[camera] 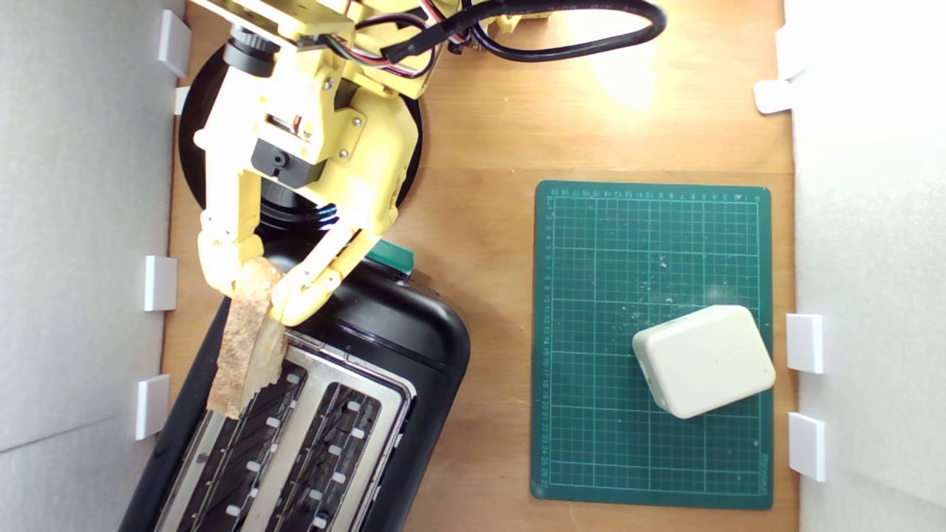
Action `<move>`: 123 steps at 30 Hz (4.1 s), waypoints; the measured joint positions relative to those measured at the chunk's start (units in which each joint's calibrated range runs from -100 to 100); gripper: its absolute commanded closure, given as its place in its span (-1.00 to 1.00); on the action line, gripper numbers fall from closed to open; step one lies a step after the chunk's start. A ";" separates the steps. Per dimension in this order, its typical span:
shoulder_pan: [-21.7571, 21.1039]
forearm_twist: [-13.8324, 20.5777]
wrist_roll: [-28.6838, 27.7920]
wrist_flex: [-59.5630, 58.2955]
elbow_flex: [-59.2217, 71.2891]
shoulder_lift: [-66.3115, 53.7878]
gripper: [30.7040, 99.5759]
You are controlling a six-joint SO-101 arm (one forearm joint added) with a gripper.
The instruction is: Pick bread and place in toaster
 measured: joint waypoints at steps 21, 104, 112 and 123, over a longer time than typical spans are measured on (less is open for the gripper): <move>-1.28 0.00 0.05 -1.95 -4.62 13.10 0.30; -10.89 -9.60 -19.61 -3.81 -2.68 -17.64 0.37; -21.88 -4.00 -31.77 -3.81 6.20 -23.27 0.42; -28.10 -3.91 -37.72 -3.81 23.76 -34.69 0.76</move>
